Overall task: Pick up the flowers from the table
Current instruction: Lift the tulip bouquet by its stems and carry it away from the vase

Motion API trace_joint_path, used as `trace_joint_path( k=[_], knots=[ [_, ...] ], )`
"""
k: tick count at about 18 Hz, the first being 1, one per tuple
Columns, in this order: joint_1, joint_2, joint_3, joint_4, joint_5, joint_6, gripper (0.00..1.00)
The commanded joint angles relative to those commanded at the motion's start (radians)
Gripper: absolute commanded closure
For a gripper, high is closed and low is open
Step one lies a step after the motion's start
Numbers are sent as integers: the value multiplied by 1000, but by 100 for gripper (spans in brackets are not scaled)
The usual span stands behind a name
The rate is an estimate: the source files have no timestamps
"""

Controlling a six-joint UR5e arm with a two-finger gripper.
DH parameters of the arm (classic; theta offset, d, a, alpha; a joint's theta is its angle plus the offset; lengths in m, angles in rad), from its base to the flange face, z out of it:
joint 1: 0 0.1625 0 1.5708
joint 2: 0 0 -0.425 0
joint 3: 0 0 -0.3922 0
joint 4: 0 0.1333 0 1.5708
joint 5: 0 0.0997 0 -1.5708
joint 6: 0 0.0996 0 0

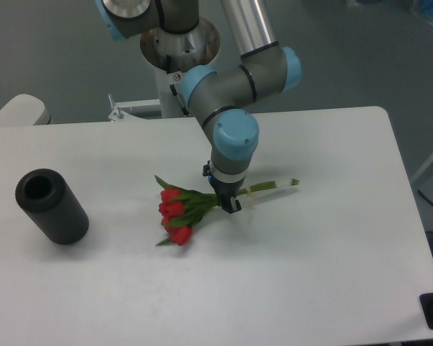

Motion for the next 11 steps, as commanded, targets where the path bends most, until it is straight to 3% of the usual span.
trace_joint_path(
  k=[5, 11],
  knots=[
    [31, -58, 104, -27, 2, -34, 100],
    [35, -173, 322, -167, 2, -41, 100]
  ],
)
